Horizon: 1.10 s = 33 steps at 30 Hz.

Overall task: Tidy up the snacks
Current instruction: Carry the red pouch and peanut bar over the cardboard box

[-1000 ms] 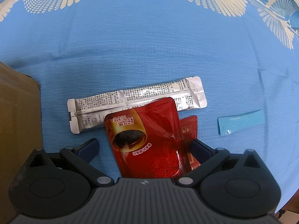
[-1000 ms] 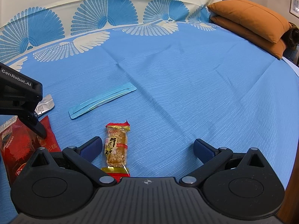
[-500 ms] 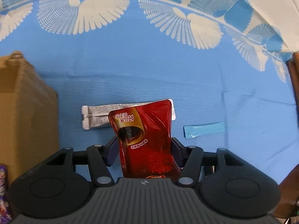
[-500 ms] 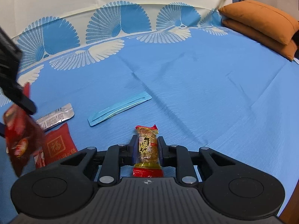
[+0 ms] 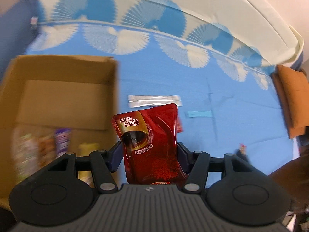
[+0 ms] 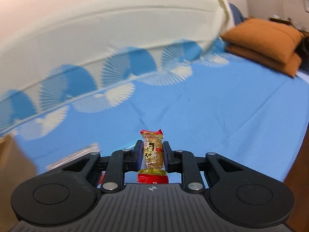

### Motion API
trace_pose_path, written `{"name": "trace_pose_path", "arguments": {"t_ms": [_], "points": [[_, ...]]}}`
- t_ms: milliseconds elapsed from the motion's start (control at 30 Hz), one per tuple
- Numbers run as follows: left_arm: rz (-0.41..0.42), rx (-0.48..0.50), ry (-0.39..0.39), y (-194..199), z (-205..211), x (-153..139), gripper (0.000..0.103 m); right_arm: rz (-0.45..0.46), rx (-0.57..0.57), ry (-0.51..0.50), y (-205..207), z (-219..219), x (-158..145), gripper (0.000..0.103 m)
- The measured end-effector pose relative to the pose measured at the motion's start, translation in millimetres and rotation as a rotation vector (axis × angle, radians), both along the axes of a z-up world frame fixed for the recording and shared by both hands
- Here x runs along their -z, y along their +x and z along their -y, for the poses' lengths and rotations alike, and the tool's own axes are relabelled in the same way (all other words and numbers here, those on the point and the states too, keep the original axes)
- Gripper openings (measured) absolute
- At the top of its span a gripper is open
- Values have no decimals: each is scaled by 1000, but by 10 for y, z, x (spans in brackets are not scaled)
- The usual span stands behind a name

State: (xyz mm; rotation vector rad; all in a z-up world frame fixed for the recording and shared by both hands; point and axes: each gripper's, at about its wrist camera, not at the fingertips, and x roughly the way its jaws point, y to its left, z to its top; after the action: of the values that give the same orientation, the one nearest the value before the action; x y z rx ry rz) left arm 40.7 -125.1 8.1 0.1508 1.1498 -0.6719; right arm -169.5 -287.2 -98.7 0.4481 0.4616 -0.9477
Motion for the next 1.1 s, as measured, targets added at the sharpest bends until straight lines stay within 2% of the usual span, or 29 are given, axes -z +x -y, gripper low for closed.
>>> {"name": "trace_pose_path", "arguments": {"t_ms": [33,67,233,300,367,400,533,733,900,1100], "points": [[15,-12,7,-32,-134,-40,64,6,-66,1,-151,-237,-228,23],[30,-28,20,-74,-282,-79,64,6,-66,1,-151,-237,-228,23],[102,-114,122,-274,-1020,-144,64,27,-222,-5,-306,-869,-686,23],[104,-151,120,-343,-1337,-154,64,51,-283,8,-291,-1113,-827,23],[115,-185,115,-388,-1628,-162,64,81,-394,41,-230,-1432,-1000,23],[126,-201,115,-424,-1755,-159,64,81,-394,41,-230,-1432,-1000,23],[148,-249,101,-496,-2172,-134,64,60,-515,45,-126,-1795,-1109,23],[171,-266,71,-533,-2441,-113,64,9,-571,21,-60,-2165,-1203,23],[172,-267,29,-524,-2519,-118,64,-15,-565,-7,-30,-2250,-1240,23],[188,-271,16,-500,-2567,-106,64,-39,-574,-28,13,-2331,-1252,23]]}}
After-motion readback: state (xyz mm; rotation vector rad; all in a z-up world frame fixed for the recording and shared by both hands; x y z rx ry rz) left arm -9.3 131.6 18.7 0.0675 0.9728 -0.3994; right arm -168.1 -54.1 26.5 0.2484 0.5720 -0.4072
